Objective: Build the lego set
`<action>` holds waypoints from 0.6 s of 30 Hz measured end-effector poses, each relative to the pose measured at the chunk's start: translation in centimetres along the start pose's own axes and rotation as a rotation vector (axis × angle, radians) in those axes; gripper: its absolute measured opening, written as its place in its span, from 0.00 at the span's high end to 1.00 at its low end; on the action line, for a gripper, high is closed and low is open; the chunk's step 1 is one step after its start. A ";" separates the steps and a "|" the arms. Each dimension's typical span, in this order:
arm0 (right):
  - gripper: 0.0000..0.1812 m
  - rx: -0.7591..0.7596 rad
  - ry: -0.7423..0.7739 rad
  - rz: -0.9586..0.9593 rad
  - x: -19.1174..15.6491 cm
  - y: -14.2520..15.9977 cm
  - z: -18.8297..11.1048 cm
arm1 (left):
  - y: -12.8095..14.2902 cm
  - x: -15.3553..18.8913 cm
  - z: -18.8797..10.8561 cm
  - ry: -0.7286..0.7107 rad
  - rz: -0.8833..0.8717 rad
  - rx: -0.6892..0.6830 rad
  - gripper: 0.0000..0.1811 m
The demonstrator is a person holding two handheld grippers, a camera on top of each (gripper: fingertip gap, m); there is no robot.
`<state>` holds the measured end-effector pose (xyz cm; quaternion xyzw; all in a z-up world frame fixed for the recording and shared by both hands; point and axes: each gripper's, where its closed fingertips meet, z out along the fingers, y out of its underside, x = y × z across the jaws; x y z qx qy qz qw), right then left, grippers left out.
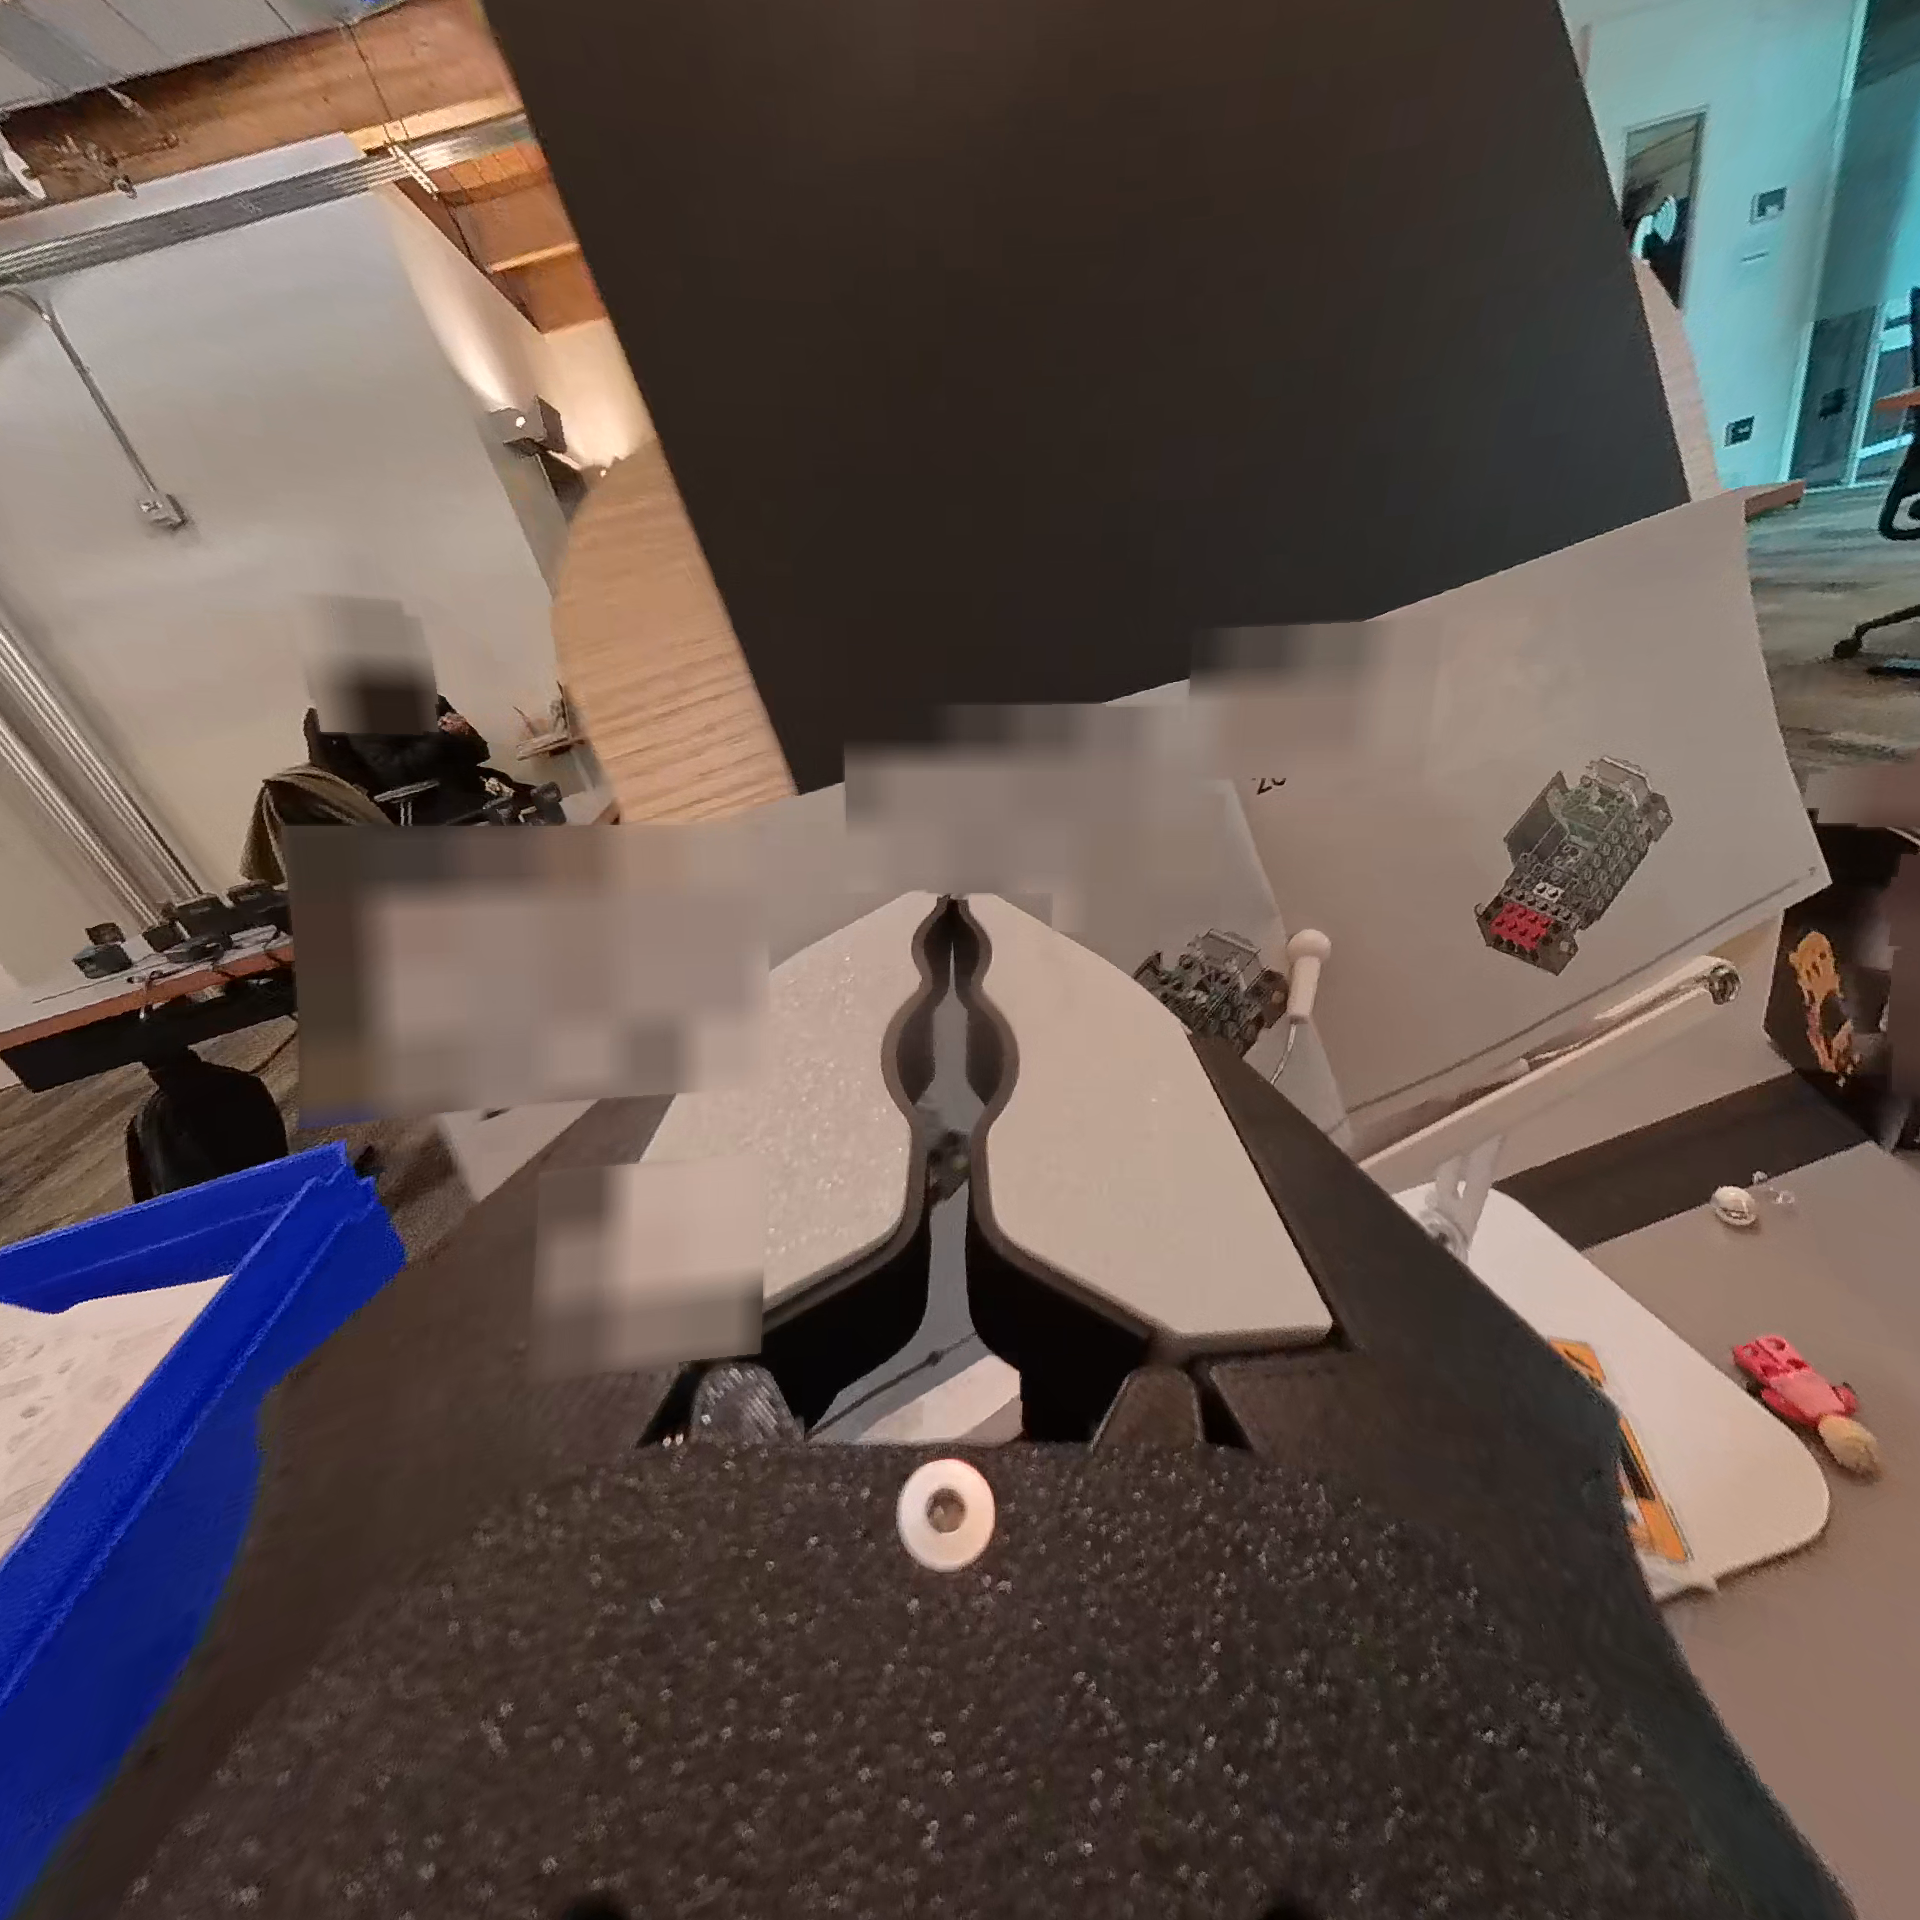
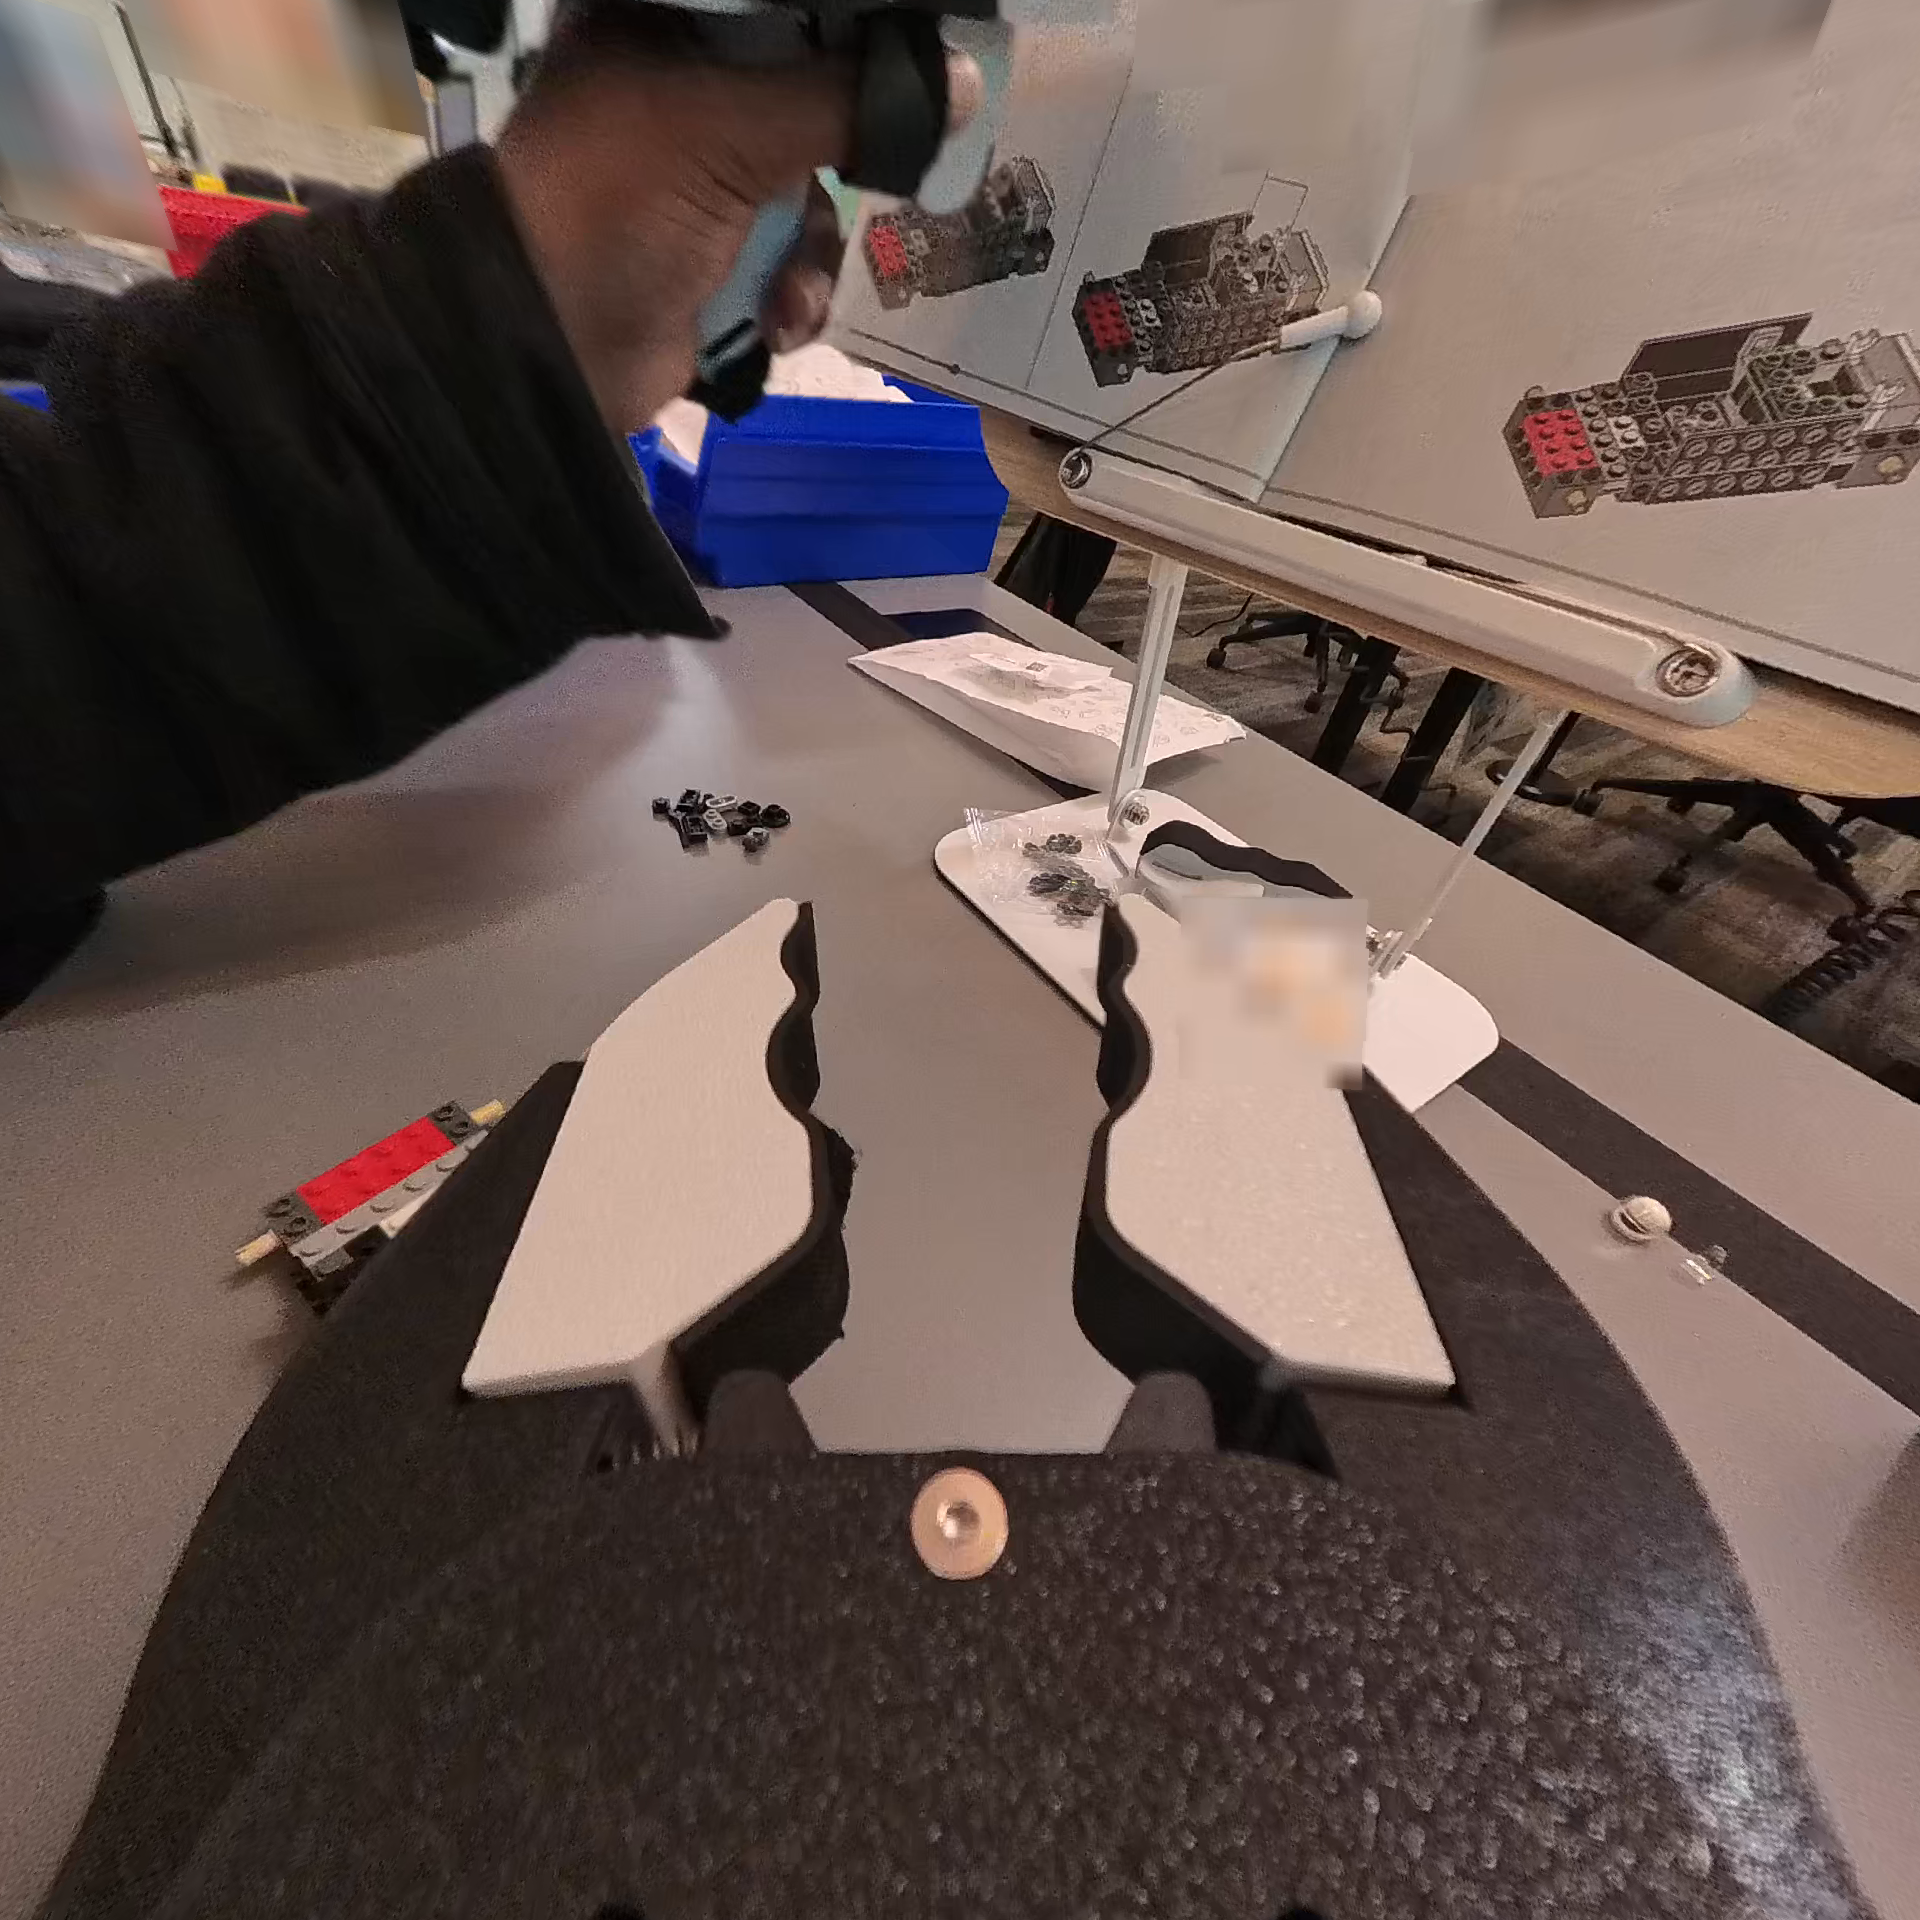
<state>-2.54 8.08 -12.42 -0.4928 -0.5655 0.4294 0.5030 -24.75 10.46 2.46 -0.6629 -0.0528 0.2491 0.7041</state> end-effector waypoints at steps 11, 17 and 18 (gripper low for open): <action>0.73 -0.024 0.002 0.028 0.1 0.6 0.1 | 6.9 -1.0 -10.4 0.406 0.112 -0.427 0.97; 0.74 -0.040 0.002 0.059 0.1 1.3 0.4 | 18.9 2.5 -14.2 0.638 0.071 -0.729 0.90; 0.74 -0.044 0.001 0.057 0.0 1.4 0.5 | 20.1 3.4 -14.3 0.672 0.076 -0.748 0.89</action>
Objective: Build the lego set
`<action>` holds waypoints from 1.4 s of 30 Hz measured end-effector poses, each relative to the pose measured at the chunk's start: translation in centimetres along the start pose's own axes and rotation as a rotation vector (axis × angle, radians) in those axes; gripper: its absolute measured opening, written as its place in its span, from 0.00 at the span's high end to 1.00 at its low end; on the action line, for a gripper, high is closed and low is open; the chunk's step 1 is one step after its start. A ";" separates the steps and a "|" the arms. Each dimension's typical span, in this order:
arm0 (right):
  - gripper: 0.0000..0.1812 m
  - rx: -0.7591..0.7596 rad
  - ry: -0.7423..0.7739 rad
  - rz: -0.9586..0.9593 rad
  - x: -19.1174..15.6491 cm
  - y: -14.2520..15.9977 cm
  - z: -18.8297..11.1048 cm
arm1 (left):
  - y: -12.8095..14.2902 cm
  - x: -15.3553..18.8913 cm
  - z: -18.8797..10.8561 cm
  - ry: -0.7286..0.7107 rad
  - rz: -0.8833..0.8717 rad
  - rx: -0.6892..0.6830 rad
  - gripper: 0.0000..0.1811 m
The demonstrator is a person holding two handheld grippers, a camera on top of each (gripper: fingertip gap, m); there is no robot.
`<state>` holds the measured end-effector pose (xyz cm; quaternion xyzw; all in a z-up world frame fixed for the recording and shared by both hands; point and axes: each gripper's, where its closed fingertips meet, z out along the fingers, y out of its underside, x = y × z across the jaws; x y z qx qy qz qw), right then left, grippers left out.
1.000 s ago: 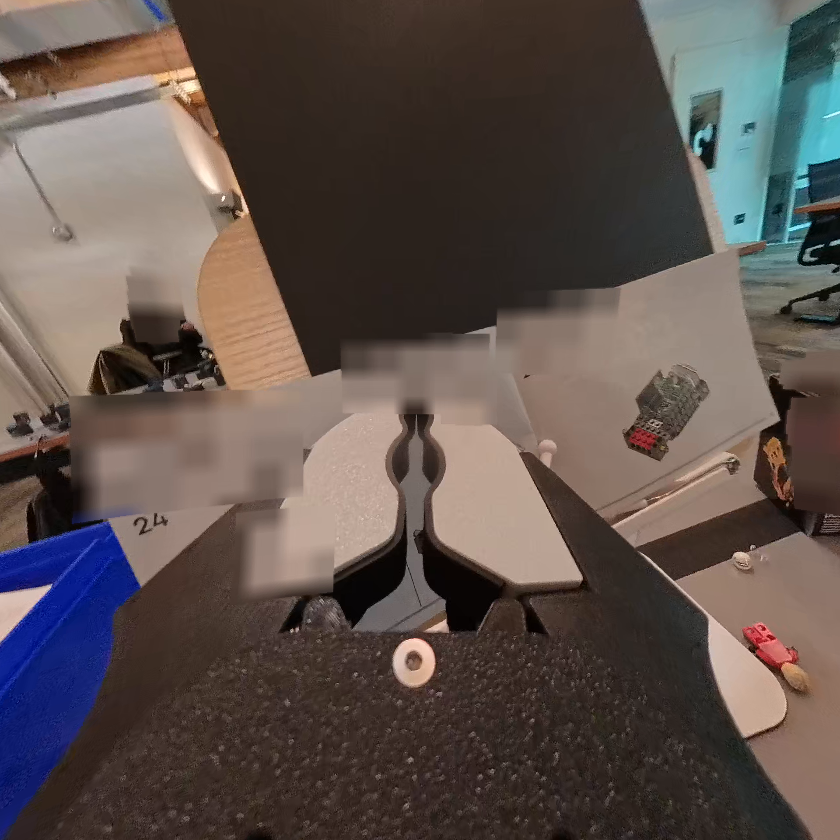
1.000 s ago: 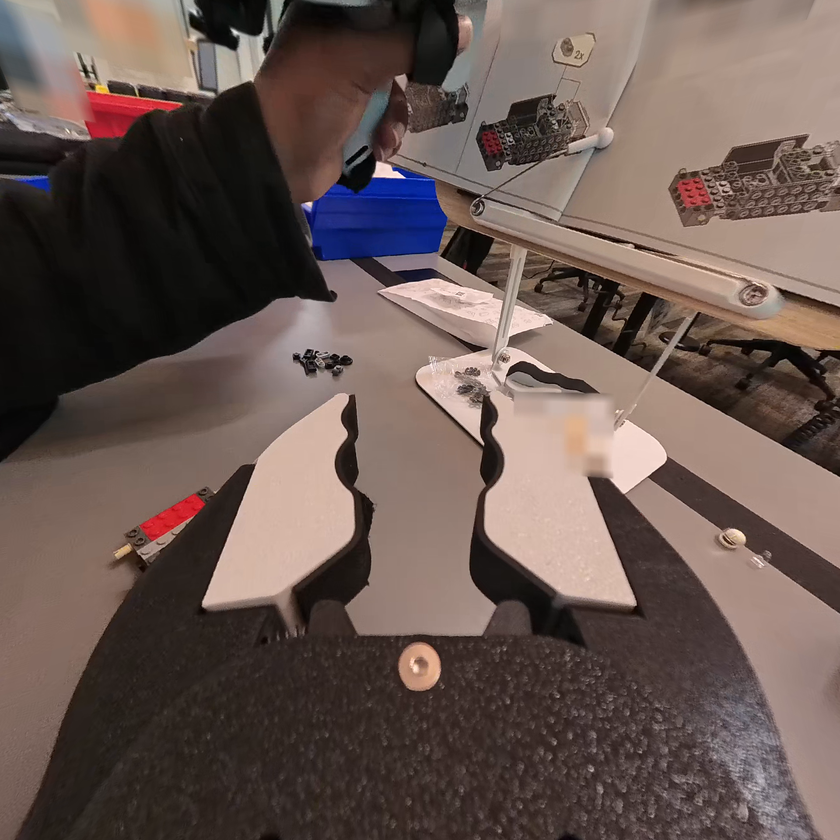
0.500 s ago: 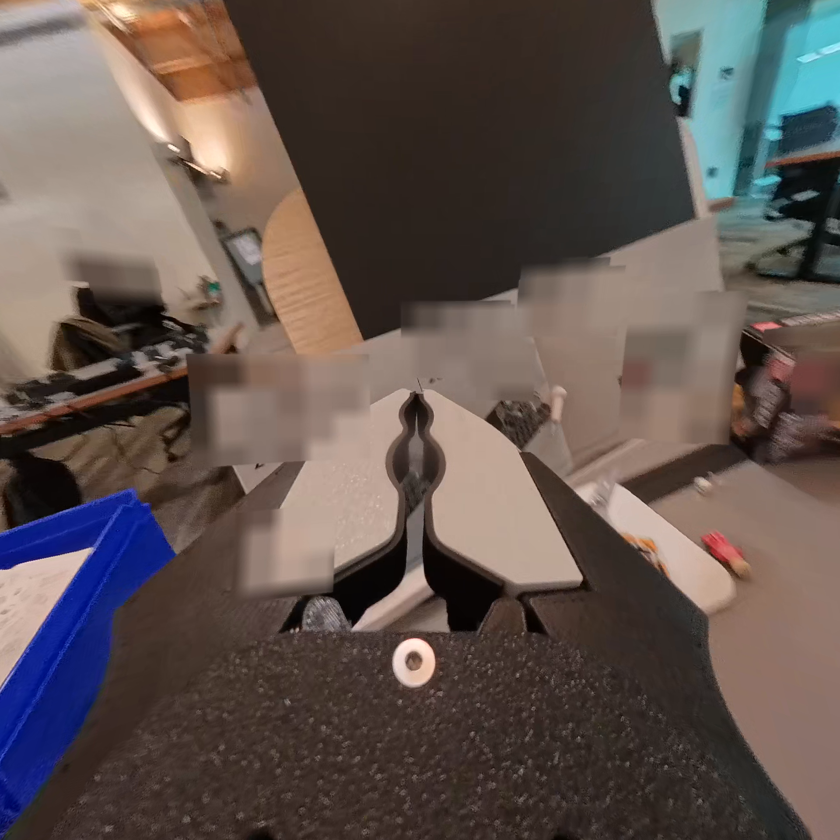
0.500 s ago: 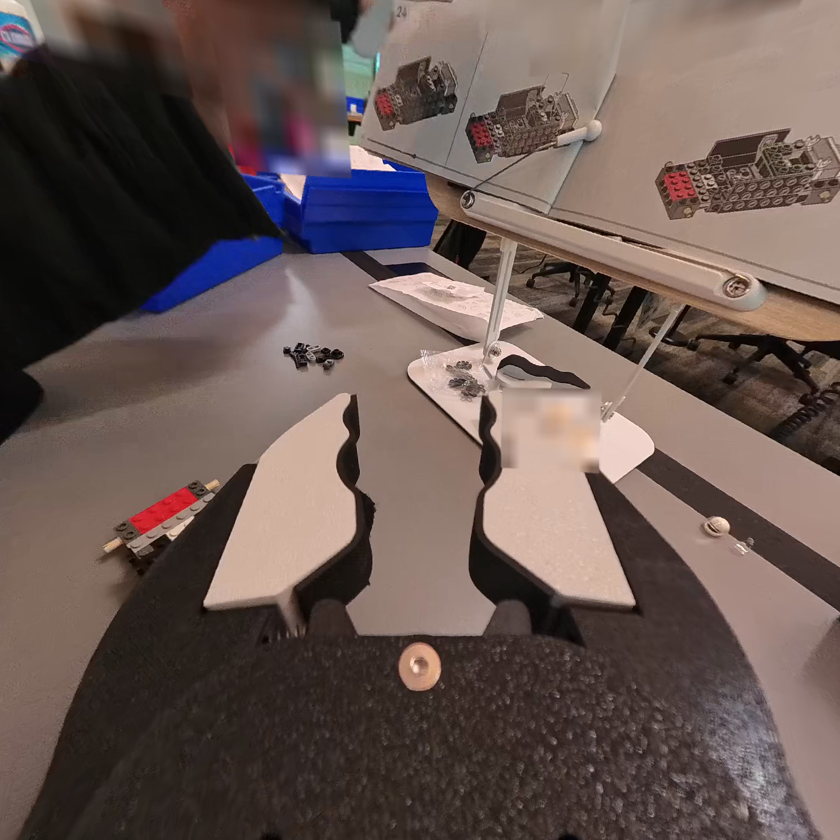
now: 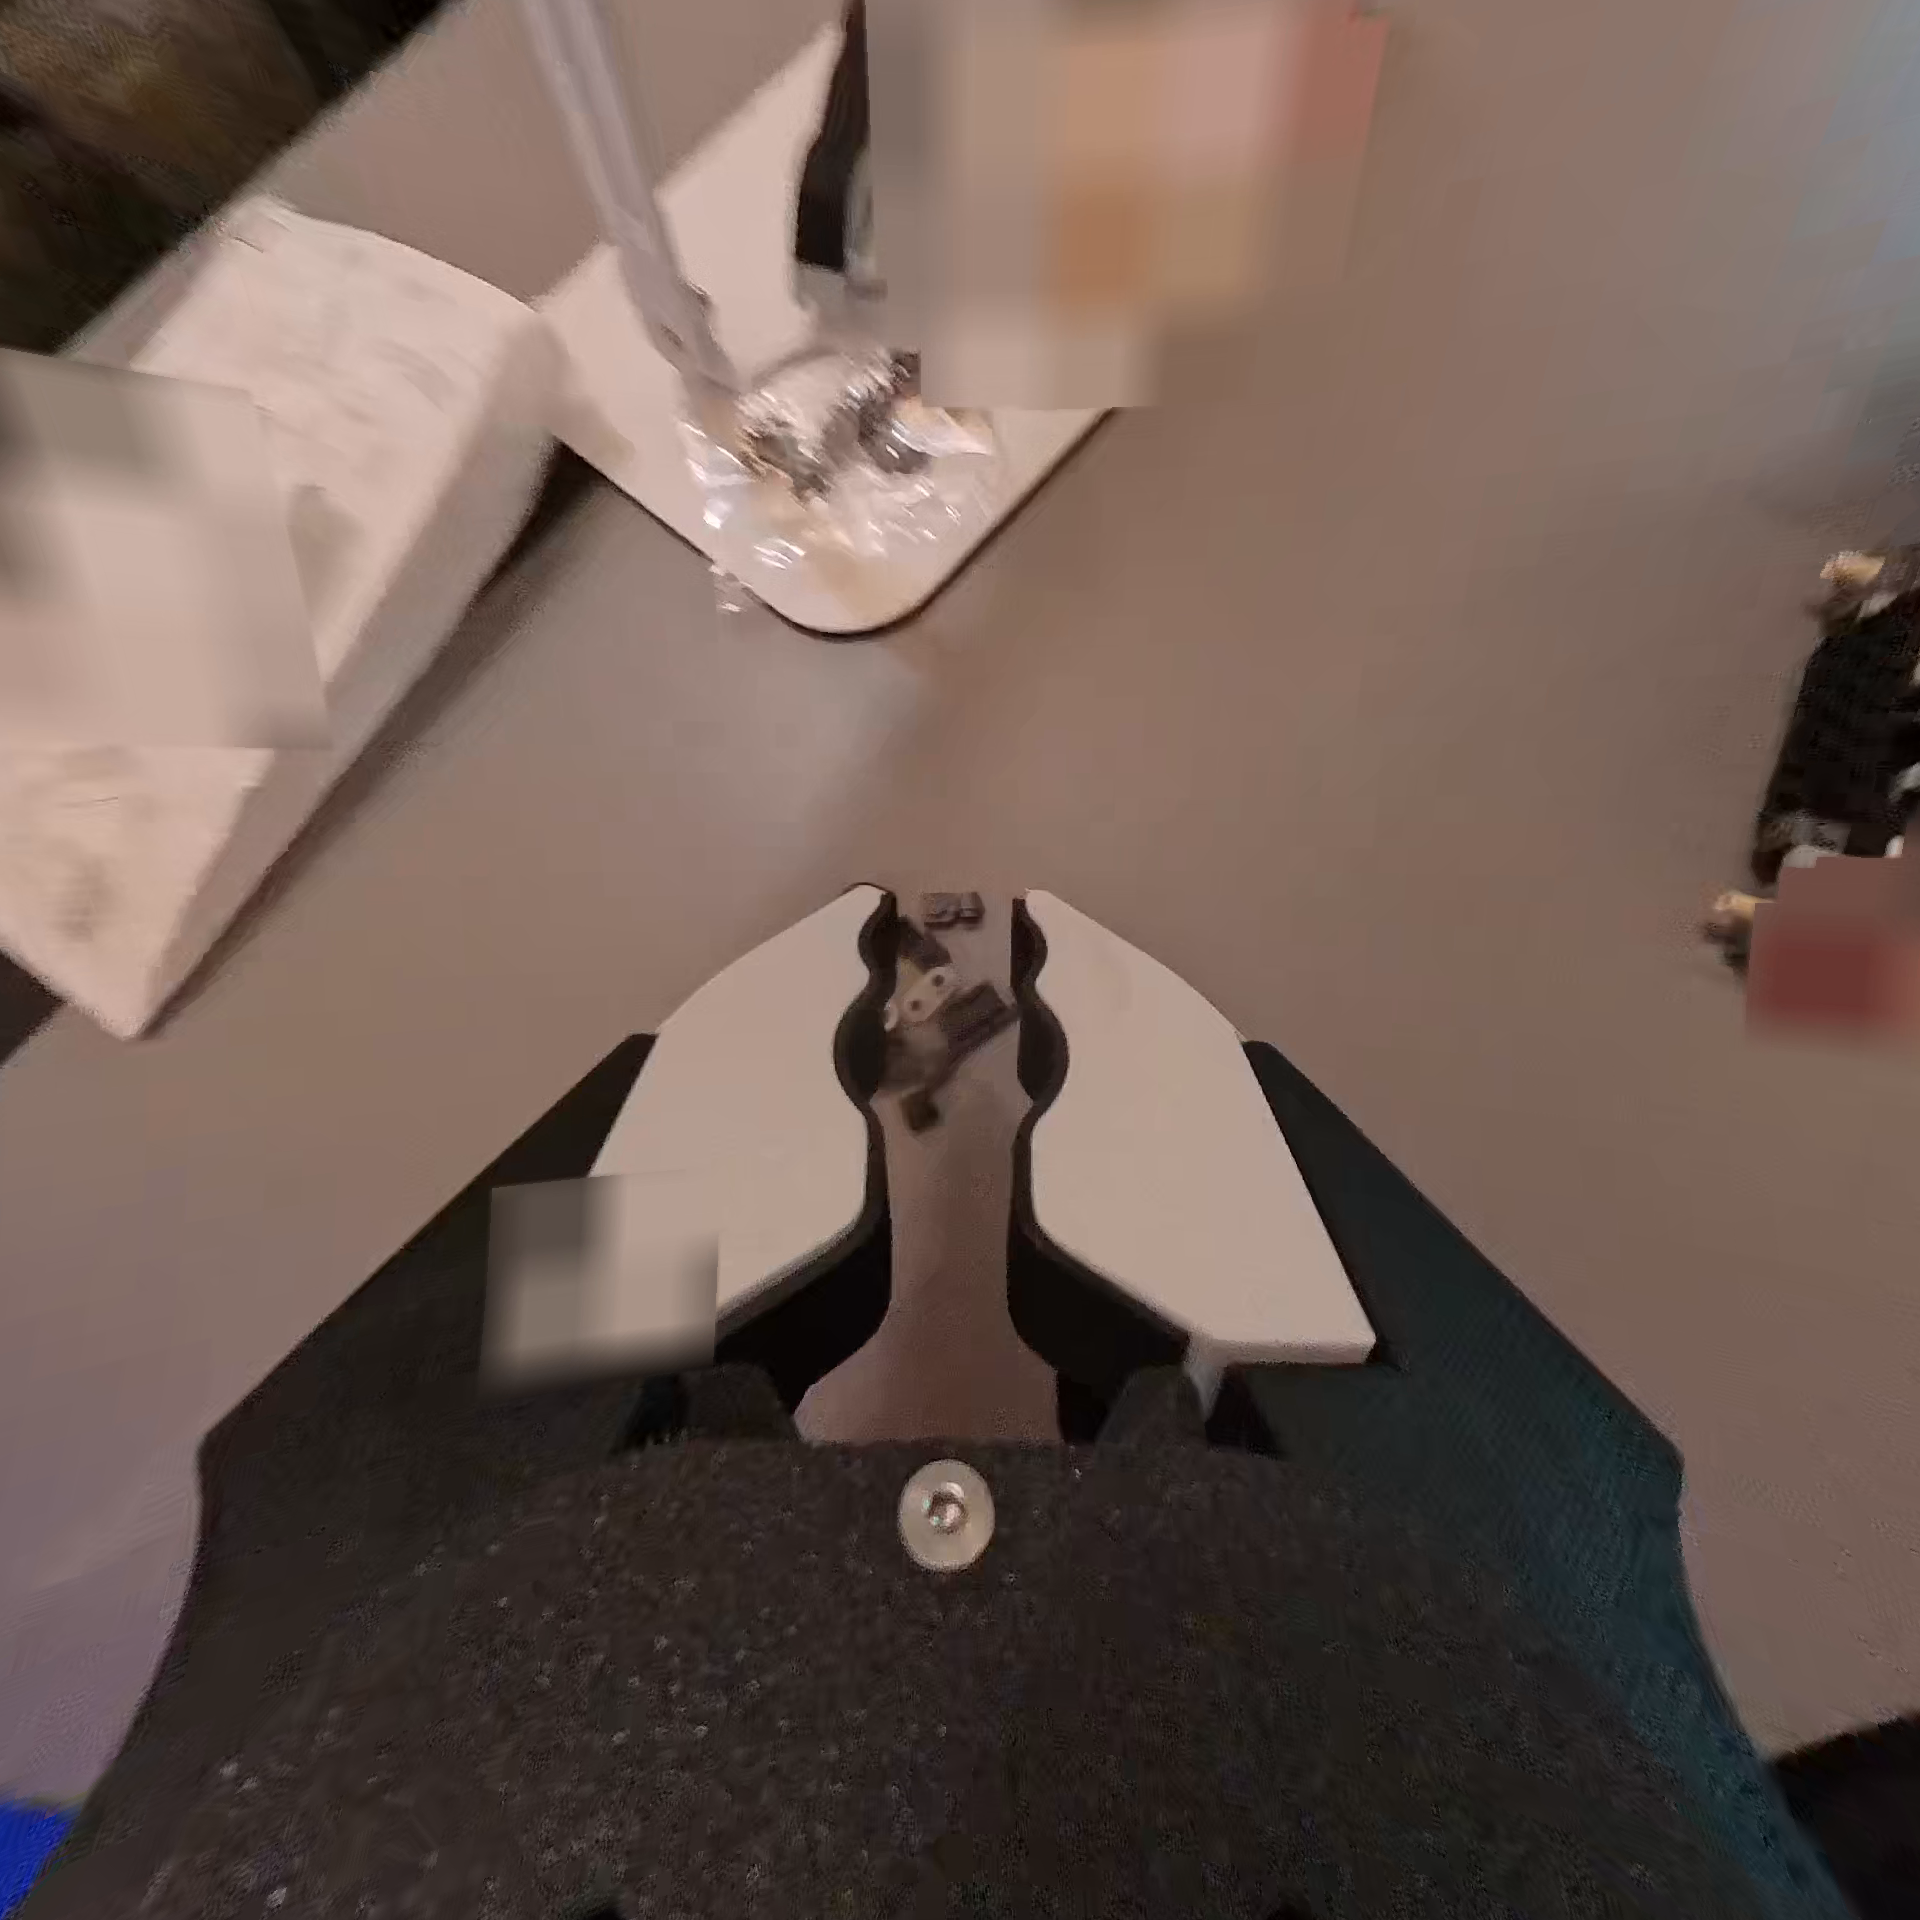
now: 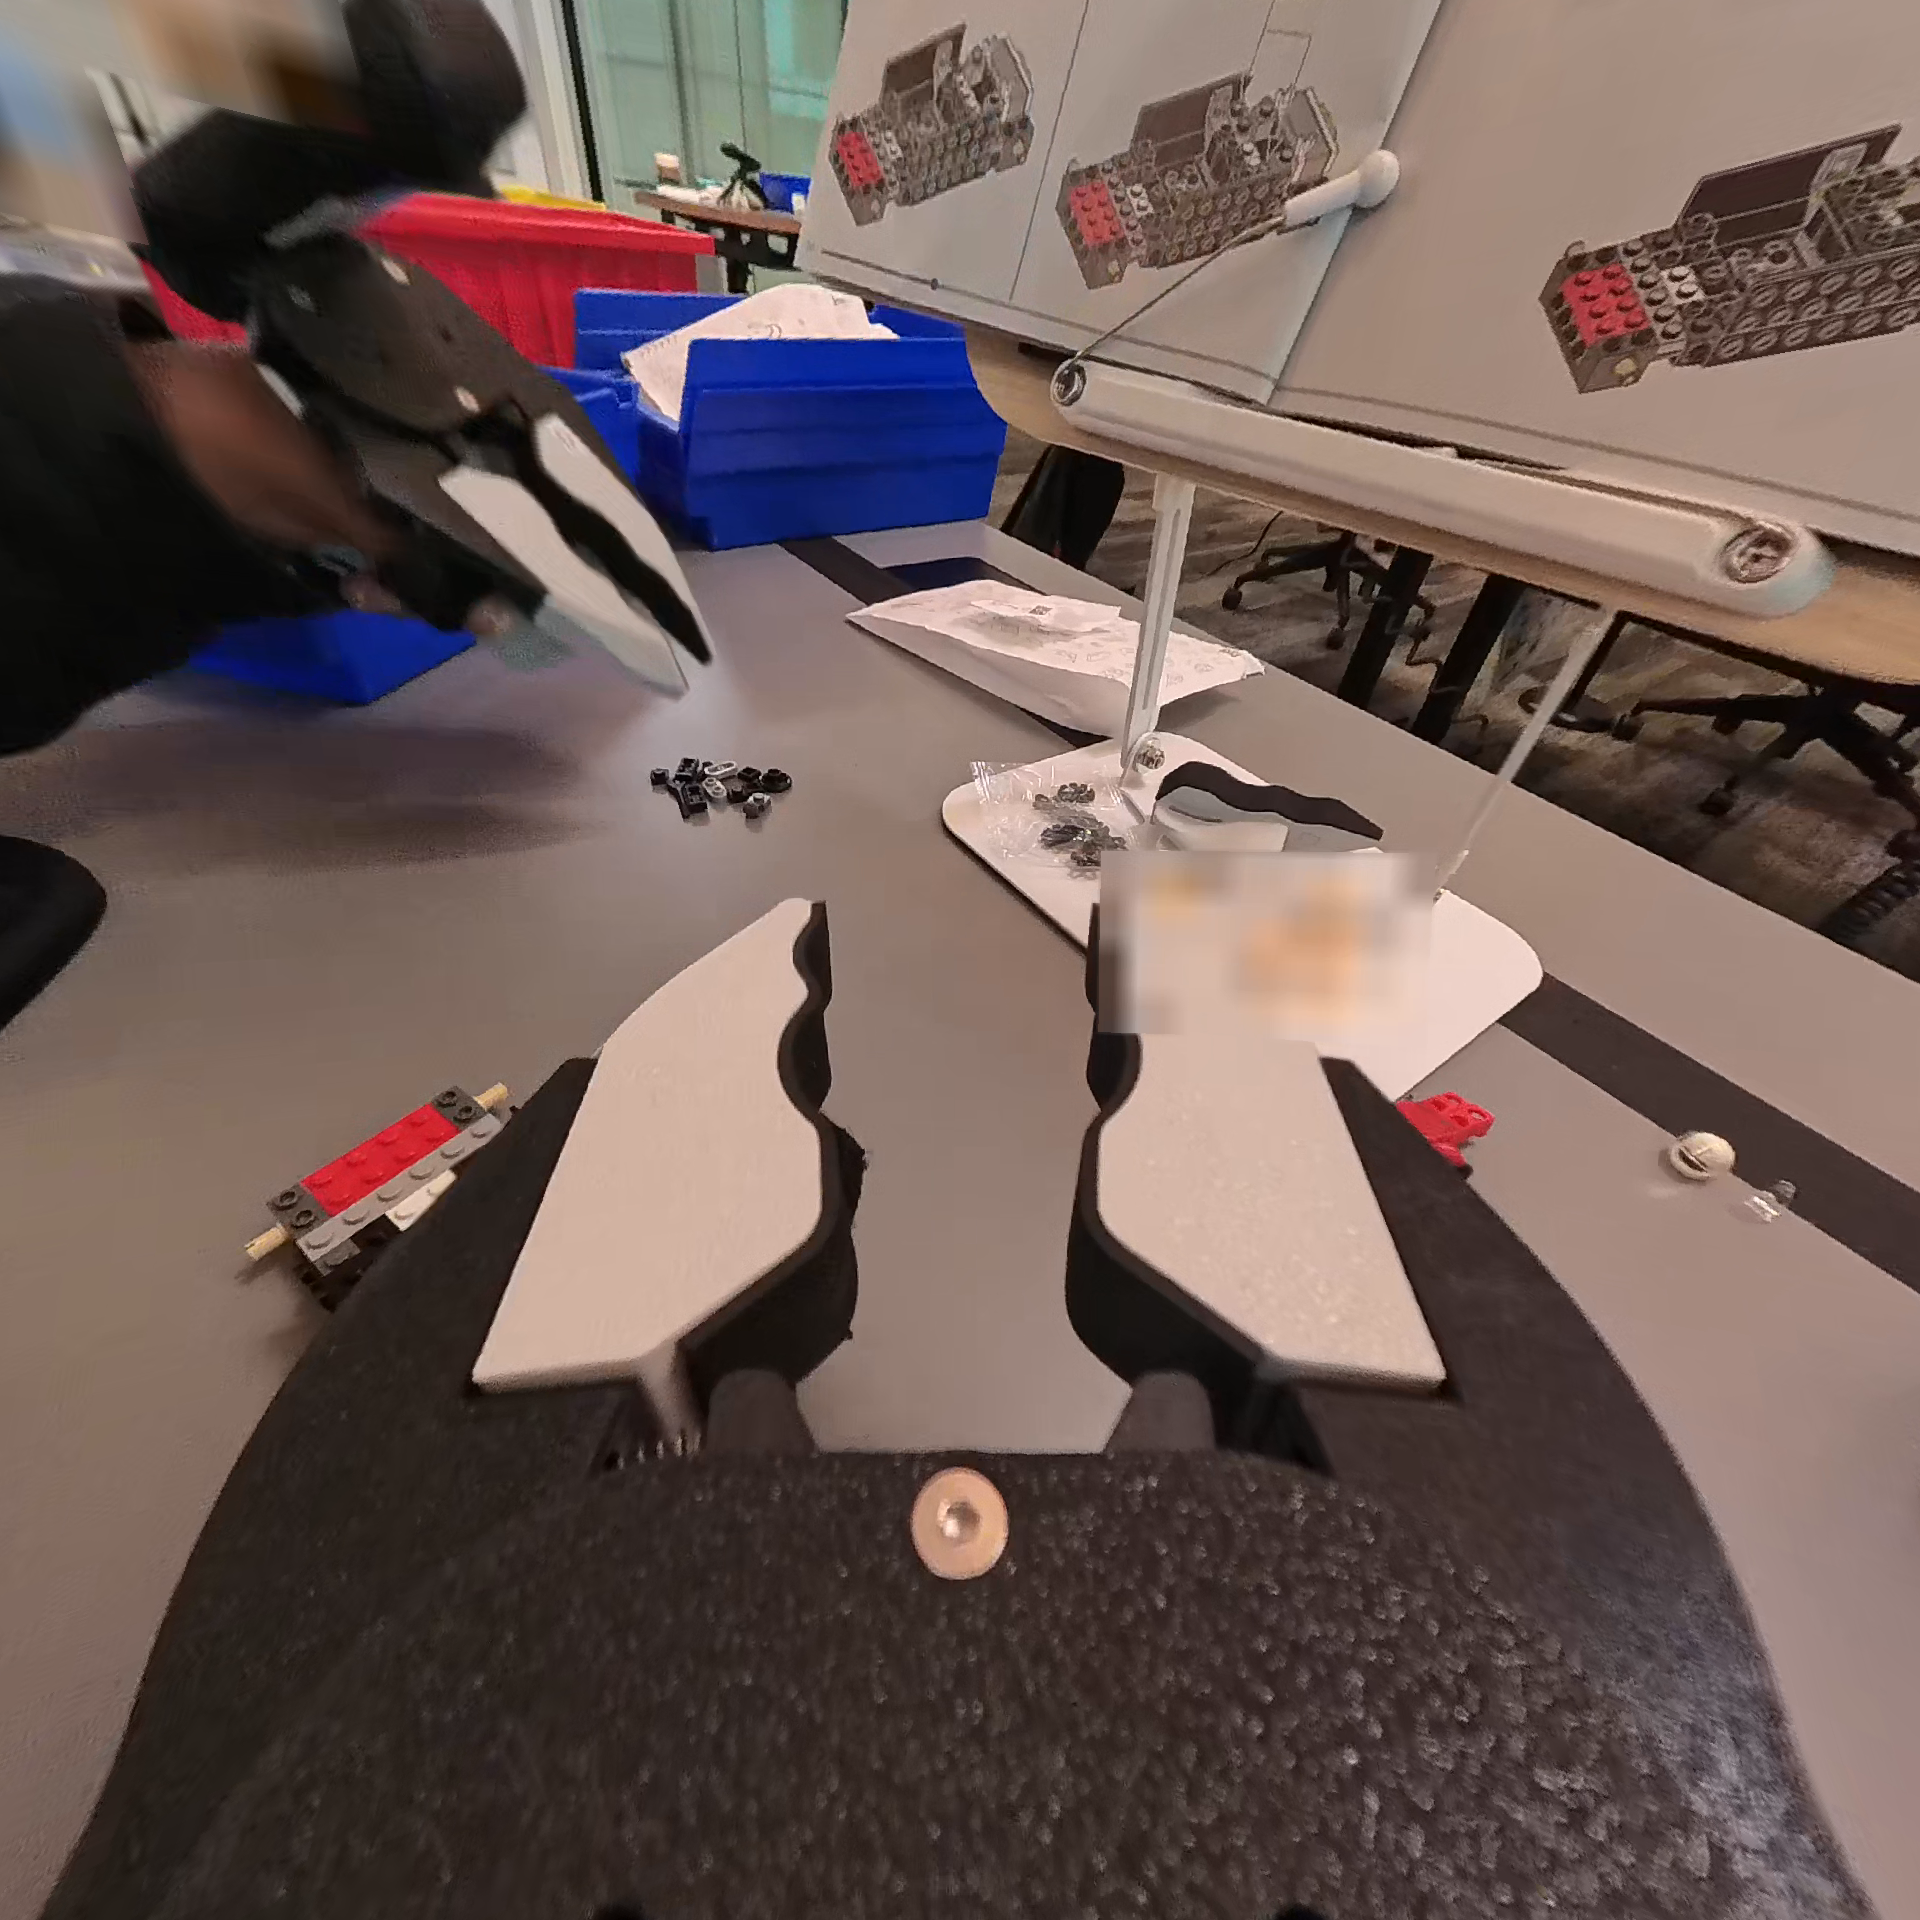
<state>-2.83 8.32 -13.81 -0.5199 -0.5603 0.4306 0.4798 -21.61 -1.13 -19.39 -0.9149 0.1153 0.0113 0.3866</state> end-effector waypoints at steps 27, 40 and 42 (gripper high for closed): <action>0.75 -0.039 -0.033 0.062 0.4 1.7 0.2 | 1.7 4.3 1.8 0.235 0.109 -0.002 0.89; 0.77 -0.033 -0.002 0.086 1.2 1.8 0.2 | 1.0 -4.8 -13.6 -0.277 -0.088 0.183 1.00; 0.78 -0.026 0.002 0.094 1.2 1.7 0.2 | 1.5 -4.5 -13.3 -0.235 -0.107 0.172 1.00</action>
